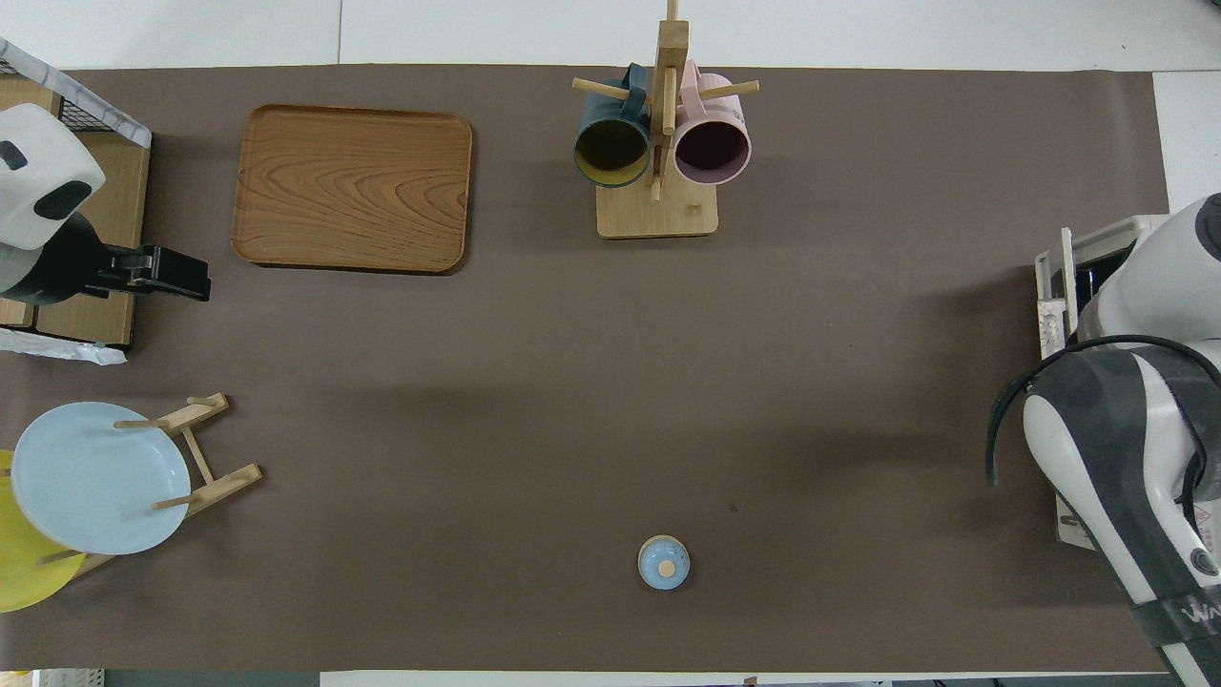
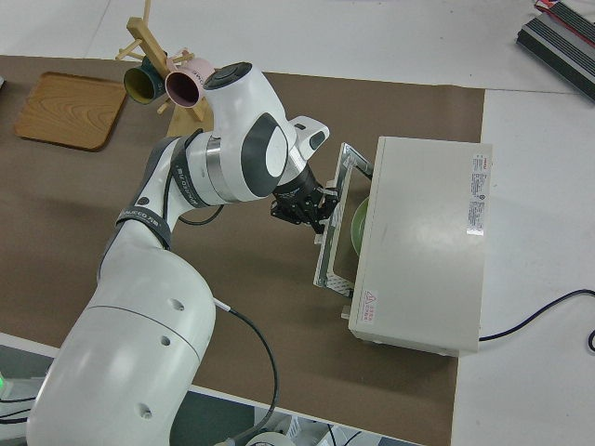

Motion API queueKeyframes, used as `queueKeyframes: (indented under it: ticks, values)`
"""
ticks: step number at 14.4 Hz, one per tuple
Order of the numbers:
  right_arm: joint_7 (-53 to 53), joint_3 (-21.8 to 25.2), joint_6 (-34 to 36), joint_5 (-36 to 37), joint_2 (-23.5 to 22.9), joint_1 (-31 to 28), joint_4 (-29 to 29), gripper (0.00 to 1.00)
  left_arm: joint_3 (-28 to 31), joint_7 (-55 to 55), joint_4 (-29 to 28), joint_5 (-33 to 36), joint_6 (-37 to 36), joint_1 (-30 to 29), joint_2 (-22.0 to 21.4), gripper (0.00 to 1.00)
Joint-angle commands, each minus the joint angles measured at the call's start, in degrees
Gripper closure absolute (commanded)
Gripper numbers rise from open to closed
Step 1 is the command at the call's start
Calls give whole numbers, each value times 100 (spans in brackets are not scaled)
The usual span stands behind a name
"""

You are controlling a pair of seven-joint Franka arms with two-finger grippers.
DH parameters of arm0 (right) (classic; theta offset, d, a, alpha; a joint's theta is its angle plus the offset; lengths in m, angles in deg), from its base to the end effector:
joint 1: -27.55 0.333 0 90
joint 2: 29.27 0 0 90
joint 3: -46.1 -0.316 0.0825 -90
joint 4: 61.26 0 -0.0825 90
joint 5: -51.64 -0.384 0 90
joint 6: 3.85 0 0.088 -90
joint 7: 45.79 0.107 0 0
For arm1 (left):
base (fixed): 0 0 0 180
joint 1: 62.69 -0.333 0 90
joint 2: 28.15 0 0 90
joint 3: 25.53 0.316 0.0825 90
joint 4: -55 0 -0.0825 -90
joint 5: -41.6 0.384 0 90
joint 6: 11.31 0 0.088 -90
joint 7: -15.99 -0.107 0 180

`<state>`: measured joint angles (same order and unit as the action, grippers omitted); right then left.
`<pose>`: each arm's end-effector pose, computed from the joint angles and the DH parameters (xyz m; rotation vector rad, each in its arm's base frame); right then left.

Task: Put corn in oven
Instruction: 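Push the oven door shut with the right gripper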

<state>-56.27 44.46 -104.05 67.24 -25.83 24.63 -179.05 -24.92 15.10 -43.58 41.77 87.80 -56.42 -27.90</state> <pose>0.5071 -0.0353 0.4480 2.8586 0.3480 -0.3945 0.5618 -0.0554 0.5646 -3.1336 0.1800 -0.0079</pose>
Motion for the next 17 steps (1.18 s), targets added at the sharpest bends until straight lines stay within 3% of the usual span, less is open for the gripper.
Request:
queueKeyframes:
  ticks: [1, 9, 10, 17]
  values:
    - [-339, 58, -141, 171, -28, -121, 27, 100, -17, -70, -74, -70, 12, -56, -104, 0]
    - [-1114, 217, -150, 153, 104, -376, 36, 100, -17, -70, -74, -70, 12, -56, -104, 0]
    - [-1114, 199, -132, 145, 122, -367, 54, 89, -17, -70, -74, -79, 12, -56, -104, 0]
    - [-1079, 94, 756, -548, 157, -86, 1134, 61, -17, -70, -74, -79, 12, -56, -104, 0]
